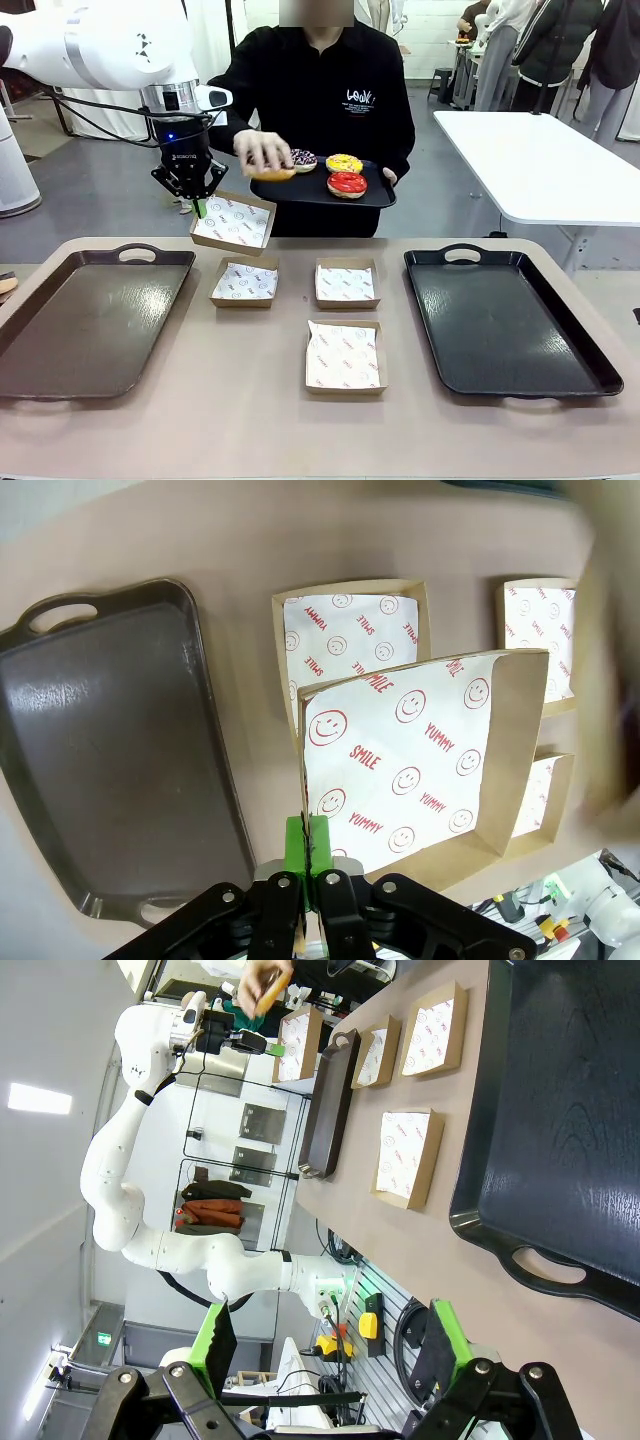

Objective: Individually package the donuts and arrange them on the tray.
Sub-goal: Place the picked Paper togo box on the Handle tray while simultaneously picking up another Paper togo box from the table with the other hand.

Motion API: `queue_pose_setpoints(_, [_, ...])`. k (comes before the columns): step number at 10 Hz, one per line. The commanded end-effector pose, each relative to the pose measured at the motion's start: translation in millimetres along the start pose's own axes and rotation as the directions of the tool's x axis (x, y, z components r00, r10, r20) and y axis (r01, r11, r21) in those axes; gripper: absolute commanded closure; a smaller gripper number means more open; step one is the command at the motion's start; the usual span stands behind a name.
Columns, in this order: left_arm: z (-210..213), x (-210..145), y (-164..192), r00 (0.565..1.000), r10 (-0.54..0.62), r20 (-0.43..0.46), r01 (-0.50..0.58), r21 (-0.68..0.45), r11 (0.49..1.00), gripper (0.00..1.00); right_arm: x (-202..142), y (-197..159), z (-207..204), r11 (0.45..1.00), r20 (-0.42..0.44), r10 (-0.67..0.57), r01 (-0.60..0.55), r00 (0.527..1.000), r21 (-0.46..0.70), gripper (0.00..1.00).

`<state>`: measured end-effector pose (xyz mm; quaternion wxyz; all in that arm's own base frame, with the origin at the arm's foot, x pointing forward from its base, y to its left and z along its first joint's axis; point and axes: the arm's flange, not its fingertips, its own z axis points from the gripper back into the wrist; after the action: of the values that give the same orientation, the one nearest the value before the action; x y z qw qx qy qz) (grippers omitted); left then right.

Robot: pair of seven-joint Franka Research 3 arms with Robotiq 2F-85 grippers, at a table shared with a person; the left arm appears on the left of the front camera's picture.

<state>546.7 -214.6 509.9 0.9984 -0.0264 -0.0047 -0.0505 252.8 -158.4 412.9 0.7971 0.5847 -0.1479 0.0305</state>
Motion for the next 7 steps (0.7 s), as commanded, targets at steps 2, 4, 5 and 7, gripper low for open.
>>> queue_pose_setpoints(2, [2.8, -2.7, 0.1, 1.000, 0.017, 0.001, -0.017, 0.003, 1.000, 1.00, 0.1, -0.6, -0.5, 1.000, 0.008, 0.013, -0.013, 1.000, 0.017, 0.00])
queue_pose_setpoints(4, [2.8, -2.7, 0.1, 1.000, 0.017, 0.001, -0.017, 0.003, 1.000, 1.00, 0.1, -0.6, -0.5, 1.000, 0.008, 0.013, -0.013, 1.000, 0.017, 0.00])
queue_pose_setpoints(5, [2.8, -2.7, 0.1, 1.000, 0.017, 0.001, -0.017, 0.003, 1.000, 1.00, 0.1, -0.6, -0.5, 1.000, 0.008, 0.013, -0.013, 1.000, 0.017, 0.00])
queue_pose_setpoints(7, [2.8, -2.7, 0.1, 1.000, 0.017, 0.001, -0.017, 0.003, 1.000, 1.00, 0.1, -0.6, -0.5, 1.000, 0.008, 0.013, -0.013, 1.000, 0.017, 0.00])
